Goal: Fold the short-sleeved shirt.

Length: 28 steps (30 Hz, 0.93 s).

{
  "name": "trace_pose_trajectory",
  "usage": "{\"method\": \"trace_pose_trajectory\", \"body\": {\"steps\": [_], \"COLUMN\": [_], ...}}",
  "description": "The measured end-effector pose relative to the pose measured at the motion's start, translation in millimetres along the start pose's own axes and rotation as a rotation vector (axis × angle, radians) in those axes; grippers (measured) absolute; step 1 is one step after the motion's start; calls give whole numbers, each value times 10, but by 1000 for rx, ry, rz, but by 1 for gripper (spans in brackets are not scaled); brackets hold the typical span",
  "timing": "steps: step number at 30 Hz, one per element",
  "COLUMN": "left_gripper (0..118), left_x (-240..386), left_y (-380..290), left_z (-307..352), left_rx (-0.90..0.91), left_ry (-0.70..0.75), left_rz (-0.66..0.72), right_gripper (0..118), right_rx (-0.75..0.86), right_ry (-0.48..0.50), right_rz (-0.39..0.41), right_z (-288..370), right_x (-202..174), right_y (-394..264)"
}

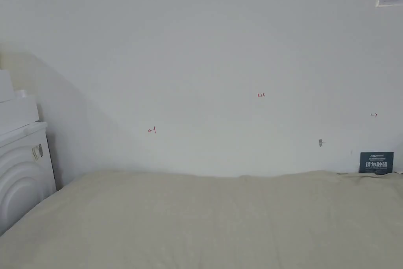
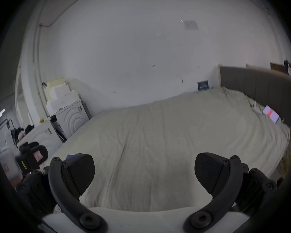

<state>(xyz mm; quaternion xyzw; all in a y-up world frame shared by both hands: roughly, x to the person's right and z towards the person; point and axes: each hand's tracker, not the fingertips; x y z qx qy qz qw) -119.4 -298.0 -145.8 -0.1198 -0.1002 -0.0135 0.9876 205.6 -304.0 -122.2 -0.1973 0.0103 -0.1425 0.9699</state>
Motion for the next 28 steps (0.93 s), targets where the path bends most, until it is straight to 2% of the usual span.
{"method": "trace_pose_trajectory", "body": {"steps": [2,4,6,9,13,18,22,26,27,28], "left_gripper": [118,118,118,118,118,118,118,118,118,118], "left_x": [6,9,10,9,15,24,25,18,18,18], "left_y": [-9,-15,-17,-4,9,9,14,33,37,45], "left_z": [1,-4,-6,-12,-5,3,-6,-15,-19,-25], "left_rx": [-5,-13,-15,-9,-4,-7,-8,-11,-11,-11], "left_ry": [-1,-3,-2,-1,-5,-7,-9,-6,-2,2], "left_rz": [-3,-8,-8,0,-5,-14,-4,4,5,7], "right_gripper": [117,117,117,117,117,117,117,117,117,117], "right_rx": [33,16,5,-13,-6,10,51,95,103,145], "right_ry": [4,-71,-105,-79,-117,-142,-153,-159,-187,-172], "right_rz": [11,-17,-3,-1,-20,23,8,55,50,49], "right_z": [28,78,79,43,-24,-24,1,63,66,69], "right_x": [-26,-109,-170,-168,-152,-156,-150,-163,-160,-150], "right_y": [-18,11,28,37,15,15,24,-11,-26,-44]}}
